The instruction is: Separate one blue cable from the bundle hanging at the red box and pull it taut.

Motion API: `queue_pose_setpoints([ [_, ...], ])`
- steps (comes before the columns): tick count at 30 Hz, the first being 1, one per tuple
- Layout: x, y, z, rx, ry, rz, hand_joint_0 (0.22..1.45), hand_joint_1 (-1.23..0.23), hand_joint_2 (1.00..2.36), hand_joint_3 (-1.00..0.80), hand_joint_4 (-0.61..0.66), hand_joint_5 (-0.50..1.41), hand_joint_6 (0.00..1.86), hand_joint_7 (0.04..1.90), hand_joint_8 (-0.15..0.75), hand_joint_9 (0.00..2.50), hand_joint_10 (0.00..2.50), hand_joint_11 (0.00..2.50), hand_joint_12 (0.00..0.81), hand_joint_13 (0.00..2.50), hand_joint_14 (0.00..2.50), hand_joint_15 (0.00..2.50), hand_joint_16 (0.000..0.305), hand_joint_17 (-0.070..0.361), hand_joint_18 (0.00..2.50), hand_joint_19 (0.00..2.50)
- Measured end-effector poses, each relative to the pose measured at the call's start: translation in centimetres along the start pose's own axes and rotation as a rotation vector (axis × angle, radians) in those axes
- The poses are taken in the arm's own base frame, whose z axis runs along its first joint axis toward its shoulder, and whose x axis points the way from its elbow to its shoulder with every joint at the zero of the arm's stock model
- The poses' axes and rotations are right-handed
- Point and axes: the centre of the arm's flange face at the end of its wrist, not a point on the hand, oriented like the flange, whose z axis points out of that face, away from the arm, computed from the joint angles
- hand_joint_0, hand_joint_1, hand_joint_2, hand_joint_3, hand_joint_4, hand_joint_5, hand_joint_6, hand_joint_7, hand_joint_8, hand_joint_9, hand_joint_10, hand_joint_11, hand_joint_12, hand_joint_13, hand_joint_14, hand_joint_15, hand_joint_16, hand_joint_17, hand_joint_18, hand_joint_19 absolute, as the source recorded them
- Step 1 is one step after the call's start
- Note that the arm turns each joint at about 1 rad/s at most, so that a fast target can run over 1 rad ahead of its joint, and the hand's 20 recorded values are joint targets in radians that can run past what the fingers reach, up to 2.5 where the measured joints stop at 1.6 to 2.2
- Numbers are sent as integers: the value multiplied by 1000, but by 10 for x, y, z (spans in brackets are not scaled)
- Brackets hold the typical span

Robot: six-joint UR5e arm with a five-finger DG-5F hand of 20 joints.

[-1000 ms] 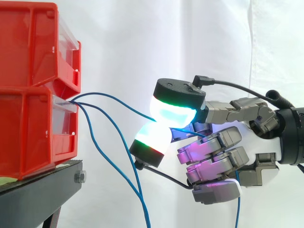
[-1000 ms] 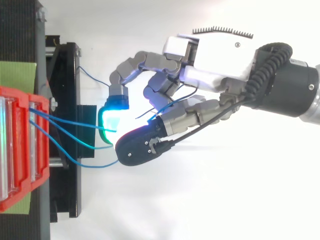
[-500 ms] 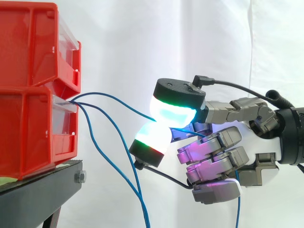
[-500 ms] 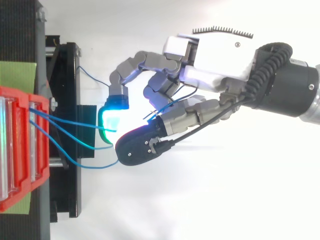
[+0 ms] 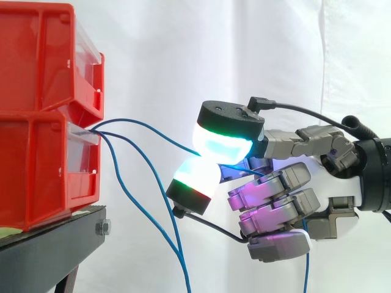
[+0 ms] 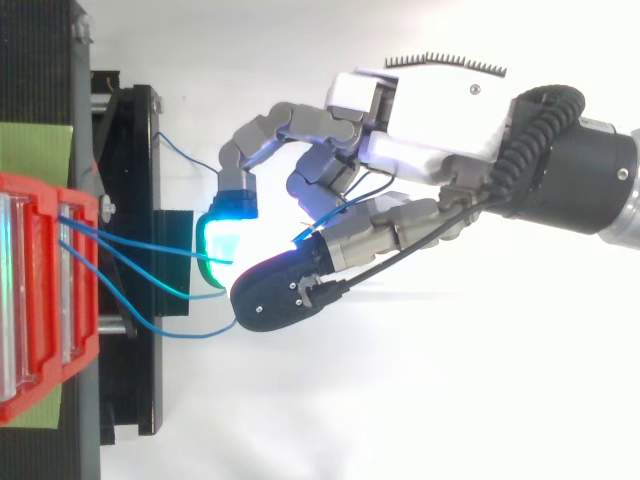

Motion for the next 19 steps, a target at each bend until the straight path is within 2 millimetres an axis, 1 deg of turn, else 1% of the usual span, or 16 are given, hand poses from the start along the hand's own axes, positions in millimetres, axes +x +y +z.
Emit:
queue_pose_setpoints([
  [19, 0, 0, 0, 0, 0, 0, 695, -702, 1013, -81, -19, -190, 962, 1017, 310, 985, 1677, 1050, 360, 1015, 2105, 1160, 44, 100, 1277, 1436],
])
